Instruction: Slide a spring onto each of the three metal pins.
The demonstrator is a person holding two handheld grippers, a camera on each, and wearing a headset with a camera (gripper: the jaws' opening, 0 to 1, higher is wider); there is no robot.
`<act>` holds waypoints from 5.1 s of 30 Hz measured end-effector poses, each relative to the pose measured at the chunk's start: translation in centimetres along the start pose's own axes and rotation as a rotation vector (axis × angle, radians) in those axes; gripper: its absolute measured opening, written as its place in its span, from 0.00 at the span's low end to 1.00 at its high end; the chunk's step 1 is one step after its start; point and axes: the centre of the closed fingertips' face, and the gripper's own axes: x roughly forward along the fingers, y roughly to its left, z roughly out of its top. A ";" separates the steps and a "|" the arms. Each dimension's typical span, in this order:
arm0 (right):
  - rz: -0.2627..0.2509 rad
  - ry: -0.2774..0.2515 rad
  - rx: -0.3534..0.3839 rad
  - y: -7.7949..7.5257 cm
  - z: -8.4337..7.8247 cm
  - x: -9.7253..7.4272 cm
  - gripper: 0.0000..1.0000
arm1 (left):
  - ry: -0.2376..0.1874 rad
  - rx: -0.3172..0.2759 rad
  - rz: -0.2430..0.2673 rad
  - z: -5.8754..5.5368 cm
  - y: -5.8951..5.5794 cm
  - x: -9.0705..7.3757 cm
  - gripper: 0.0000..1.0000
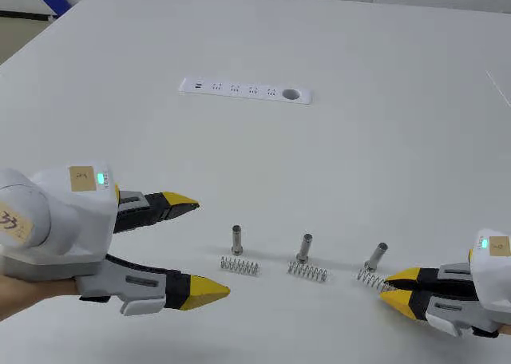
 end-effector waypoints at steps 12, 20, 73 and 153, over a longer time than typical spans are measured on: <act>0.054 -0.062 -0.146 3.4 7.4 -3.2 0.10 | 0.002 0.076 -0.101 1.2 -2.8 2.3 0.69; 0.094 -0.073 -0.224 5.8 11.2 -2.9 0.10 | -0.036 0.129 -0.150 3.0 -4.6 3.8 0.65; 0.152 -0.057 -0.428 10.1 13.6 -2.3 0.13 | -0.016 0.397 -0.260 5.1 -8.0 3.9 0.09; -0.170 -0.156 0.004 -2.0 10.6 -4.6 0.10 | -0.124 0.150 0.035 5.0 -0.6 0.5 0.80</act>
